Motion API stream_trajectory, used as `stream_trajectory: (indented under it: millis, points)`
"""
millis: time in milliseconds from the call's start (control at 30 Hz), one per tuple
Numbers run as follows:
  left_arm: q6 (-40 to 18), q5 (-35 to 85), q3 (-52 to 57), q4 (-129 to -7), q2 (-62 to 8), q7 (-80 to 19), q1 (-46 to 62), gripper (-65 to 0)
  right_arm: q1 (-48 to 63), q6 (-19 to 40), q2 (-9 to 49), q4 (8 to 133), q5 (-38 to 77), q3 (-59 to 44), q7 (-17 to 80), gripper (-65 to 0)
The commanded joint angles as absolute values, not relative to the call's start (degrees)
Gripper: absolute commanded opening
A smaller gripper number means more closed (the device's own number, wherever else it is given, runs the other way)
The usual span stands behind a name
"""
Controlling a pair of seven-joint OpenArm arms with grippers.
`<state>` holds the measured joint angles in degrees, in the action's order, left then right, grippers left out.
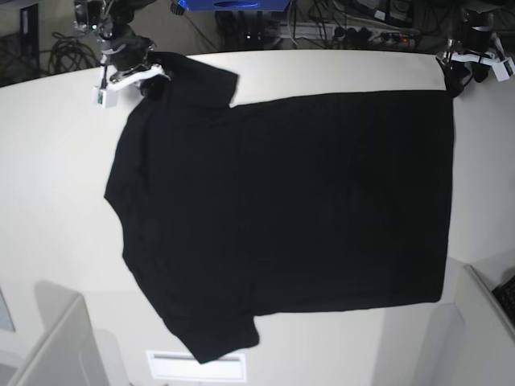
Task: Fold the T-shirt properly
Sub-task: 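Pull the grasped collar-side edge toward the robot with both grippers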
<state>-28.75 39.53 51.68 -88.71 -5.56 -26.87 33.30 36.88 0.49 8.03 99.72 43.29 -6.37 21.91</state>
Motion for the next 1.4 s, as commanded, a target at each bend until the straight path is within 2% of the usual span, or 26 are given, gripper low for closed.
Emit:
stream_trajectory:
  millis: [0,333,600,633,700,833,933,967,1367]
  points:
    - [-29.32,40.48,51.91,-89.36,-6.11,-25.89,32.84,-10.9,37.67,-0.22,8.4,99.74,42.33,-6.29,23.96,-65.0]
    - [-29.23,40.4,46.37,-83.74,-6.29,-25.89,29.23,-10.2,37.67,-0.22,8.4,99.74,42.33,-6.37,23.96,-65.0]
    - [-29.23,40.4,46.2,-82.15,-5.93,-25.98,27.3,-10.5,37.67,-0.22,8.4,99.74,42.33,-6.37,23.96,-65.0]
    - [-29.23,40.4,46.2,-82.15,-5.93,-25.98,27.21,-12.3,37.58,-0.22,8.4,99.74,42.33,-6.37,23.96,-65.0]
    - [-29.23,40.4,46.2,-82.15,-5.93,-25.98,27.12,-20.6,37.58,-0.22,8.4,99.74,42.33,-6.37,23.96,-65.0]
    - [-29.23,40.4,46.2,-82.15,-6.2,-25.98,27.03,-42.1,37.58,-0.22,8.4,99.74,42.33,-6.37,23.87,-65.0]
    - [-29.23,40.4,46.2,-82.24,-6.29,-25.98,27.03,-61.4,37.58,-0.22,8.4,99.74,42.33,-6.37,23.78,-65.0]
    - [-29.23,40.4,46.2,-82.33,-6.29,-25.98,27.3,-65.0,37.58,-0.22,8.4,99.74,42.33,-6.37,23.69,-65.0]
    - [-29.23,40.4,46.64,-82.86,-7.96,-25.98,30.55,-65.0,38.73,-0.22,8.4,101.67,42.33,-6.46,23.69,-65.0]
